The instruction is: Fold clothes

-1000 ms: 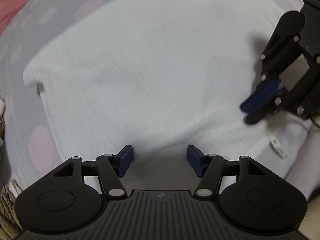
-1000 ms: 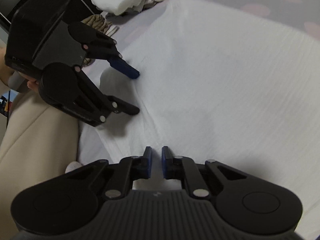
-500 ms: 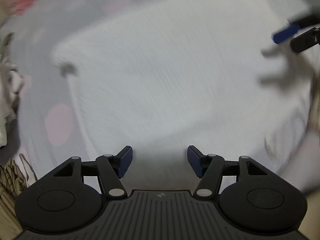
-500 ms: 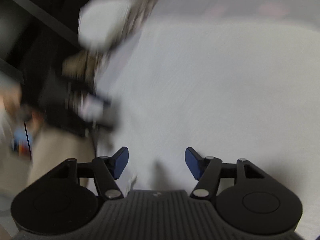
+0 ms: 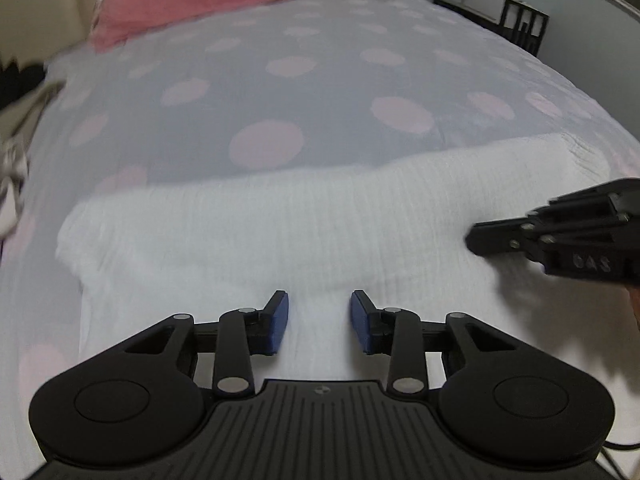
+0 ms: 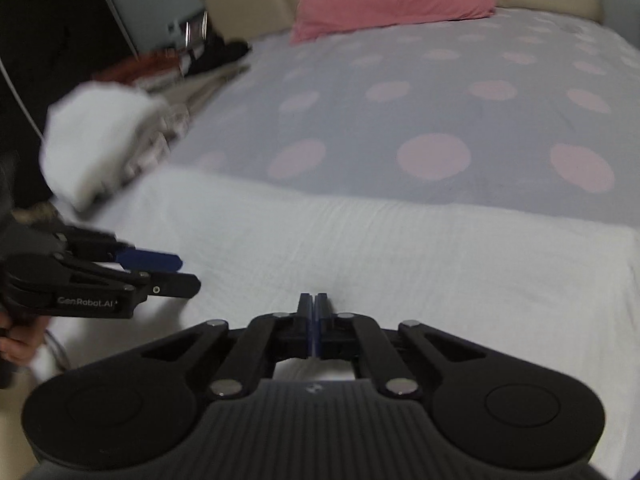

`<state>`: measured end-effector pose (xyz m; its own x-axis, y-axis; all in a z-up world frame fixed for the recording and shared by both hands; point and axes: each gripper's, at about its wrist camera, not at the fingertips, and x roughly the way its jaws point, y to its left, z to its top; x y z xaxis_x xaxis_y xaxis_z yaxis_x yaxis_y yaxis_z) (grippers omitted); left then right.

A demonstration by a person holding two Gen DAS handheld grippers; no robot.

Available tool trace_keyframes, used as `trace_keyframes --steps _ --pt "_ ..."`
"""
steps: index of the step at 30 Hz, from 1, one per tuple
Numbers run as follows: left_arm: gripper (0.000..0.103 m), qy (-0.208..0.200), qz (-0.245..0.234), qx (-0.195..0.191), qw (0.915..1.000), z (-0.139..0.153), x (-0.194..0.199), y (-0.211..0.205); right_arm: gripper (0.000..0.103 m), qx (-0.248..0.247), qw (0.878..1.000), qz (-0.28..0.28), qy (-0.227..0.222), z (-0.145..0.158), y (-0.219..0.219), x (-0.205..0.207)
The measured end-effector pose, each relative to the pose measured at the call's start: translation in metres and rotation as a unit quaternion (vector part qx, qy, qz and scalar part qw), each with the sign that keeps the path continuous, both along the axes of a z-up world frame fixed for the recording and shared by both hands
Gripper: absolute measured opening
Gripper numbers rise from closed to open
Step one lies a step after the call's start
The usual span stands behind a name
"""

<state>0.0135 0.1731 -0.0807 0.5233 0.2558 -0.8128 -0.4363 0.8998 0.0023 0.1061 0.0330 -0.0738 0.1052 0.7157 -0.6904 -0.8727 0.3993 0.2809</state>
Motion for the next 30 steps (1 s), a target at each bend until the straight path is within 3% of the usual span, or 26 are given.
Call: trace_keyframes --steps 3,9,13,20,24,26,30 --pt "0.034 -0.002 0.019 -0.030 0.9994 -0.003 0.006 0.015 0.000 0.012 0.999 -0.034 0.019 -0.004 0.003 0.013" --pt "0.033 -0.036 0.061 -0.101 0.9924 0.003 0.008 0.050 0.000 0.028 0.997 -0.075 0.000 0.009 0.006 0.018" --pt "0.033 -0.117 0.075 -0.148 0.9792 0.028 -0.006 0.067 0.000 0.039 0.994 -0.102 -0.013 0.017 0.007 0.021" --pt "0.033 -0.105 0.038 -0.132 0.9849 0.021 0.036 0.055 0.000 0.037 0.991 -0.129 -0.024 0.018 0.007 0.029" --pt "0.028 -0.067 0.069 -0.110 0.9893 -0.003 0.062 0.052 0.000 0.015 0.992 -0.126 -0.020 0.004 0.005 0.037" --pt "0.025 -0.078 0.073 -0.093 0.9899 -0.005 0.066 0.053 0.000 0.023 0.991 -0.131 0.005 -0.001 -0.001 0.046" --pt "0.020 -0.078 0.085 -0.097 0.9885 -0.006 0.070 0.063 0.000 0.031 0.989 -0.144 0.026 -0.004 -0.003 0.061"
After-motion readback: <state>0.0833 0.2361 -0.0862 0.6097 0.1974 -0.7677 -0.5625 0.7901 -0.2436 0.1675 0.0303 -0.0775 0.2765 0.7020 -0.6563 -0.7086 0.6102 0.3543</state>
